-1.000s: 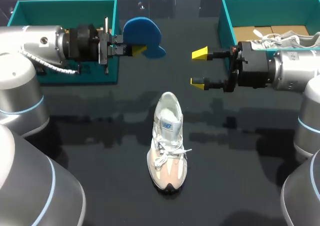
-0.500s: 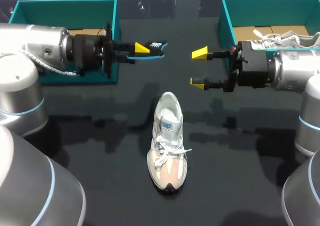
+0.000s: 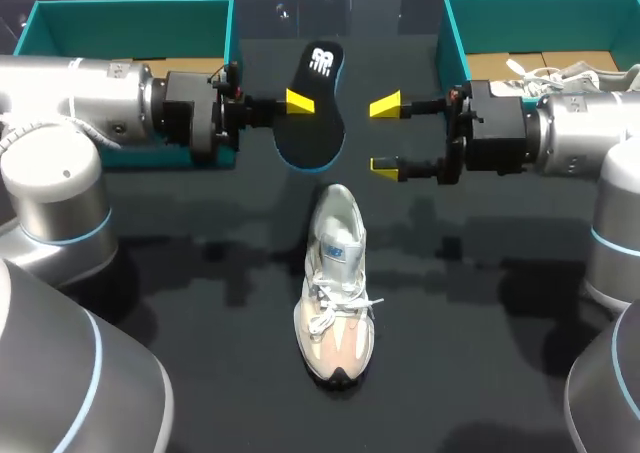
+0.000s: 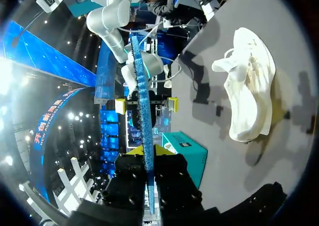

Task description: Take the shoe out of the shoebox, open the shoe tongue, remove and reinsert the insole, then place the shoe into the shoebox

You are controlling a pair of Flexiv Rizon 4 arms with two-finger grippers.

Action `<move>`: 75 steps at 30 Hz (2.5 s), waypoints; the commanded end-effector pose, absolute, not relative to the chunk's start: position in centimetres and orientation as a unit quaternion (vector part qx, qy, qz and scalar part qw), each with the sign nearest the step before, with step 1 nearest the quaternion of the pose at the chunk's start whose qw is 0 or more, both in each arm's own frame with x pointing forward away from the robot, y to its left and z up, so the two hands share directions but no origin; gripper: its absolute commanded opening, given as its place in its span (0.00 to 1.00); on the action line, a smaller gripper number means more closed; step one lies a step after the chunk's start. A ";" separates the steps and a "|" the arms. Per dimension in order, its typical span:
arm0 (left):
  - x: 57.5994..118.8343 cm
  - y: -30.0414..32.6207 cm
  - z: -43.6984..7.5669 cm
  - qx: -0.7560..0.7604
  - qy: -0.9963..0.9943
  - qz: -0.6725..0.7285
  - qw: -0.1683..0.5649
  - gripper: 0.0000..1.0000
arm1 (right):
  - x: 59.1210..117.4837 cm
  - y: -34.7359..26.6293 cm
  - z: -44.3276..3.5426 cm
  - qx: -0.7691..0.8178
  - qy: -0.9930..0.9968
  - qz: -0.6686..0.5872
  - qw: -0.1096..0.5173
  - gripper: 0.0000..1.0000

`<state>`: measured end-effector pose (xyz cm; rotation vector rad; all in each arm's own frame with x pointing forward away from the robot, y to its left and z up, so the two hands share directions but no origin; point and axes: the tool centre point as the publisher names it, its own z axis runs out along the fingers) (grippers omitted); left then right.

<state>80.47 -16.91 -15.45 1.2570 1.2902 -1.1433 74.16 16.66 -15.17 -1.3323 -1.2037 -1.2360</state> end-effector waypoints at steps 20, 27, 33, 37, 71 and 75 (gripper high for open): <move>81.0 -19.2 -16.8 0.511 0.547 -0.433 0.501 0.00 | 75.6 21.0 -16.4 -0.516 -0.508 -0.512 0.463 0.82; 80.9 -19.2 -16.9 0.511 0.547 -0.433 0.502 0.00 | 76.2 21.4 -16.4 -0.514 -0.511 -0.511 0.463 0.70; 81.2 -19.2 -16.9 0.508 0.549 -0.431 0.504 0.00 | 76.4 21.8 -16.3 -0.511 -0.513 -0.509 0.465 0.48; 81.3 -19.2 -17.1 0.506 0.551 -0.430 0.505 0.00 | 76.5 22.2 -16.5 -0.509 -0.511 -0.510 0.469 0.45; 81.1 -13.9 -16.8 0.487 0.627 -0.410 0.448 1.00 | 76.6 20.3 -17.2 -0.495 -0.514 -0.532 0.455 0.00; 81.1 -12.4 -17.1 0.482 0.691 -0.399 0.361 1.00 | 77.4 19.7 -17.6 -0.469 -0.543 -0.543 0.436 0.00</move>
